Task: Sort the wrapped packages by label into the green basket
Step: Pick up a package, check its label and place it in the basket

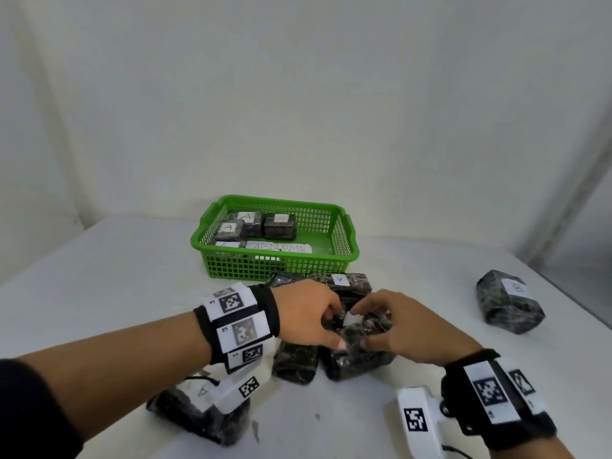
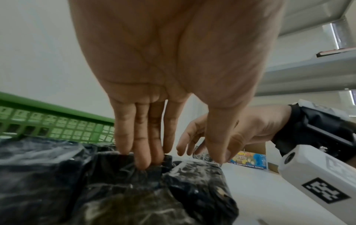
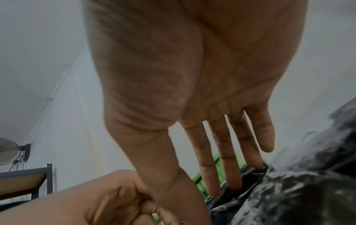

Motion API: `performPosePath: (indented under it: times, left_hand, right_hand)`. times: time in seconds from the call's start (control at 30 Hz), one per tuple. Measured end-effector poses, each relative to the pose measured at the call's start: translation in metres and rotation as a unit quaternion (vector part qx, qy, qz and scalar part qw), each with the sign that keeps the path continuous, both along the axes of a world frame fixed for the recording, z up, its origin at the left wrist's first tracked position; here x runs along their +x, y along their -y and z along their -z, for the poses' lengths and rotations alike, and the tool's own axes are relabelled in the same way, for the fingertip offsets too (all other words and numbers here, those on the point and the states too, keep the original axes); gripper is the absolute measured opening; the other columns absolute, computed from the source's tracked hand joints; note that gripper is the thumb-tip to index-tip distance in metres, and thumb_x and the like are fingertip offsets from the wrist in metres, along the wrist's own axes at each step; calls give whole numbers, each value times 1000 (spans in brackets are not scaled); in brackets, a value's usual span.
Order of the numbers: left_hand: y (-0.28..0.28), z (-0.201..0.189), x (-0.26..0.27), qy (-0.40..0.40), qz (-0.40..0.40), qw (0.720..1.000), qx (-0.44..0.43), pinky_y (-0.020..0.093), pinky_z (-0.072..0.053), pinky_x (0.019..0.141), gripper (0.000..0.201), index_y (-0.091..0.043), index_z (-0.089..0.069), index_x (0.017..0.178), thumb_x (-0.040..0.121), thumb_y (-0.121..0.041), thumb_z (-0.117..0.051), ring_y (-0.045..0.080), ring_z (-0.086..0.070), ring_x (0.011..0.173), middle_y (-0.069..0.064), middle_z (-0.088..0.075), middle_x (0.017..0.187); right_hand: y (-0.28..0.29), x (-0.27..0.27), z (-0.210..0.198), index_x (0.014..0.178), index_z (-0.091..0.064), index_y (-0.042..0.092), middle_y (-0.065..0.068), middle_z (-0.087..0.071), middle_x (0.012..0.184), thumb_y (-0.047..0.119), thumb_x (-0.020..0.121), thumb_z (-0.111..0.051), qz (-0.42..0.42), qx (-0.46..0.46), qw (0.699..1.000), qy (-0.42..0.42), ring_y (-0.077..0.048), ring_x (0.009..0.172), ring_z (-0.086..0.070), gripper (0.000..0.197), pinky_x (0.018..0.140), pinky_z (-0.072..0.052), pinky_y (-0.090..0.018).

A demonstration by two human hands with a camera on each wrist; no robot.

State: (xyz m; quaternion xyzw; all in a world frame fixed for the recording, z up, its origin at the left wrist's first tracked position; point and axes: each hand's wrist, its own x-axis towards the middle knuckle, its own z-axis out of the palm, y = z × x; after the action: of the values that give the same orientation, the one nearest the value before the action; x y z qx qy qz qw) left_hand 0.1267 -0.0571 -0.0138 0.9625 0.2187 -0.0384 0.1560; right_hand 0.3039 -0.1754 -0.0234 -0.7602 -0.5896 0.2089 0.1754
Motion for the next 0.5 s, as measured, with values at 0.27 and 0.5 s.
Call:
performPosePath:
  times: [0.27, 0.5]
  left_hand:
    - [20, 5, 24, -76, -2, 996, 48, 36, -54, 86, 80, -14, -47, 130, 71, -54, -83, 21, -62, 101, 3, -64, 115]
    - [2, -12, 21, -2, -34, 999, -29, 28, -55, 79, 60, -22, -57, 126, 73, -37, -81, 10, -65, 86, -10, -70, 100]
  right_hand:
    - [0, 8, 13, 134, -62, 39, 14, -56, 128, 24, 68, -92, -38, -44, 997, 55, -8, 119, -51, 74, 100, -43, -26]
    - [-1, 27, 12, 123, -69, 35, 19, -65, 111, 28, 71, -93, -18, 43, 997, -58, 1, 101, -64, 58, 79, -46, -7]
